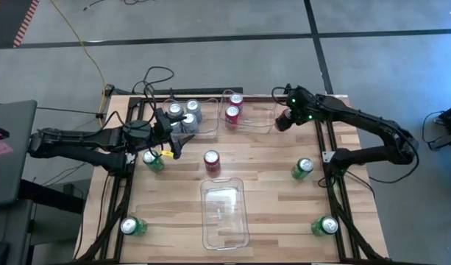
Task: Sort soda cans
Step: Put the right red soda can into the top right transparent bin
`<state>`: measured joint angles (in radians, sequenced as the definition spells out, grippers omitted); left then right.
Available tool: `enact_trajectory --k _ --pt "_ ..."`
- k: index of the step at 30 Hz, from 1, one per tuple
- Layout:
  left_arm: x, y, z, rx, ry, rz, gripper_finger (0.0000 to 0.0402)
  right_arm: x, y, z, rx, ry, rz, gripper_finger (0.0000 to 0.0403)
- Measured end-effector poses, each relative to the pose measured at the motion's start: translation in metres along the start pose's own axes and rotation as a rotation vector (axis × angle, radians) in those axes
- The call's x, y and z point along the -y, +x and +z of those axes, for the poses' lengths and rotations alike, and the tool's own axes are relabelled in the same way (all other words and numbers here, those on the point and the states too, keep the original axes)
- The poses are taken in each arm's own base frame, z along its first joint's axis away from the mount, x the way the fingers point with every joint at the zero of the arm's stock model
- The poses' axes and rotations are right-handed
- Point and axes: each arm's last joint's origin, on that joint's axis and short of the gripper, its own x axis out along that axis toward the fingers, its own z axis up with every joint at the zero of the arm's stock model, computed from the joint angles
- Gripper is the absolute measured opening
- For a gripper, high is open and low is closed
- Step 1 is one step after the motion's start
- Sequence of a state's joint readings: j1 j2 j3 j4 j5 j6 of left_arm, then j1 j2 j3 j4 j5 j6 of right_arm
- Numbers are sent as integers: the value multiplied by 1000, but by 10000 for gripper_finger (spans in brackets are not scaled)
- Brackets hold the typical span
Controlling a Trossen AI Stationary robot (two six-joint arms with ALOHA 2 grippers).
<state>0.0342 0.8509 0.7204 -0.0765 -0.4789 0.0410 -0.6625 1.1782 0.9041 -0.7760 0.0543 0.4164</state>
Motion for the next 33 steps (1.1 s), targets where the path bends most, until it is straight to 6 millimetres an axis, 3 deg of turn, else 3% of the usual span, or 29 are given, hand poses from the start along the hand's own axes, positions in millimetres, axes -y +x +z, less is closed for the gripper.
enact_trajectory --k 9,17,23,33 --pt "0 0 0 -1 0 0 345 -23 -33 16 103 -39 -17 311" --pt "0 0 0 -1 0 0 345 -33 -44 23 155 -51 14 312" --pt "0 1 1 15 -9 1 345 -40 -31 42 216 -25 34 313" --pt "4 7 -2 -13 20 0 345 -63 27 79 138 -122 -11 313"
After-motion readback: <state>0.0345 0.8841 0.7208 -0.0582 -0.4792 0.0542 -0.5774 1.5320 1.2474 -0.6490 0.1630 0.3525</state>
